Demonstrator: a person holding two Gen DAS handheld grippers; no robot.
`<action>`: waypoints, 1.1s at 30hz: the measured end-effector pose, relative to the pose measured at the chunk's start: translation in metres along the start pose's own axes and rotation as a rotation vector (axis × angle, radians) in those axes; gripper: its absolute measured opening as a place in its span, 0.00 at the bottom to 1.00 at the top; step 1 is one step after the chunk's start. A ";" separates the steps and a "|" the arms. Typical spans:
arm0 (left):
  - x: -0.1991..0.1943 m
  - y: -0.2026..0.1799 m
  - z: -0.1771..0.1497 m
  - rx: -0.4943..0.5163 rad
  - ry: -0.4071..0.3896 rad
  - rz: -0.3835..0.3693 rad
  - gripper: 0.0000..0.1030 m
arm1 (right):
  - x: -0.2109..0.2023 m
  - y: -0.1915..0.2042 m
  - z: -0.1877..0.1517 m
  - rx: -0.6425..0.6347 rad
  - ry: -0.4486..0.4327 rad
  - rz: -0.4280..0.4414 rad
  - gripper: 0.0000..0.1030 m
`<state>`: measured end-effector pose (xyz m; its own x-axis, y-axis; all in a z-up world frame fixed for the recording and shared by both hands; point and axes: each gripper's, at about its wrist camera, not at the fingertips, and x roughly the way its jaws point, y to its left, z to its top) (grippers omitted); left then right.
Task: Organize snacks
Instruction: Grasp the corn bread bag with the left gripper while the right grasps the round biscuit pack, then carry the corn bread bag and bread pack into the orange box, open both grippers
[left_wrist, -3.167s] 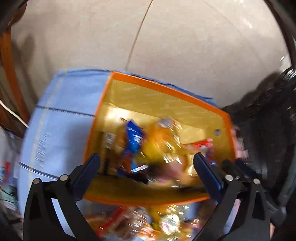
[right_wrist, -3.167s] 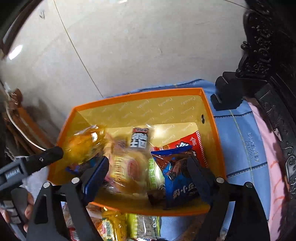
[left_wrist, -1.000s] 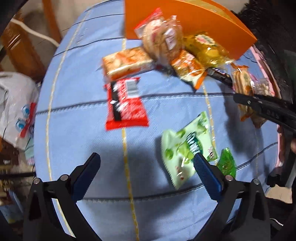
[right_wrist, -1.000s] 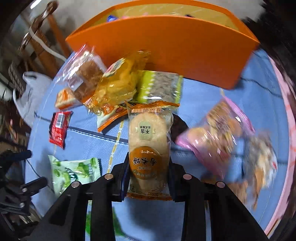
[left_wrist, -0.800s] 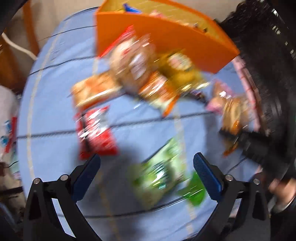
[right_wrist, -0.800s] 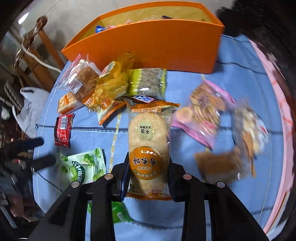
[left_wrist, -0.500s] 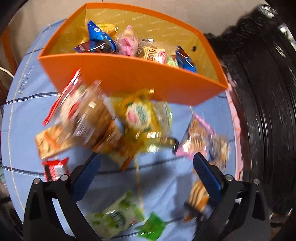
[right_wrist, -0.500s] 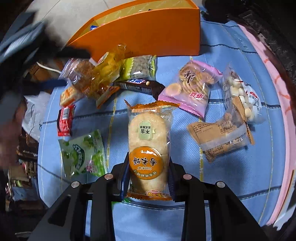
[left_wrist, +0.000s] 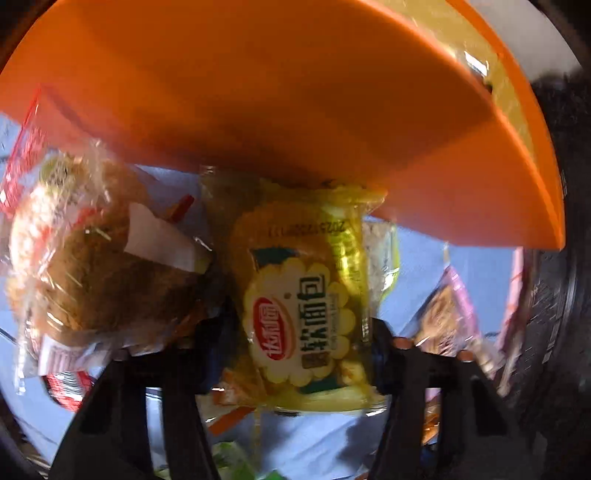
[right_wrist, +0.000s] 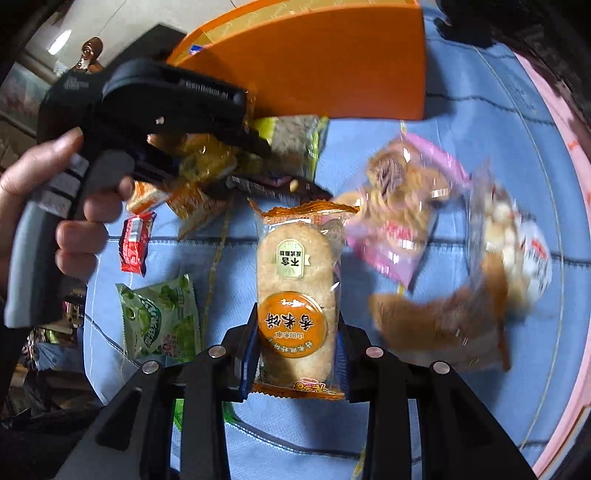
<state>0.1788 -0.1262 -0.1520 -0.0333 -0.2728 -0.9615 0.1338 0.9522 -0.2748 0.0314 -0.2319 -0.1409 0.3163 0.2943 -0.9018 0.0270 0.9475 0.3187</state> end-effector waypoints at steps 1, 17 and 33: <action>-0.006 0.003 -0.003 0.005 -0.026 0.009 0.39 | -0.004 -0.001 0.004 -0.006 -0.009 0.005 0.33; -0.103 0.007 -0.078 0.275 -0.298 0.205 0.34 | -0.040 0.017 0.057 -0.052 -0.143 0.008 0.33; -0.154 -0.014 0.059 0.236 -0.422 0.164 0.35 | -0.054 0.018 0.212 0.067 -0.314 -0.110 0.35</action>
<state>0.2406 -0.1052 0.0004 0.4034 -0.2008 -0.8927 0.3254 0.9433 -0.0652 0.2155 -0.2574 -0.0249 0.5847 0.1283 -0.8010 0.1360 0.9579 0.2527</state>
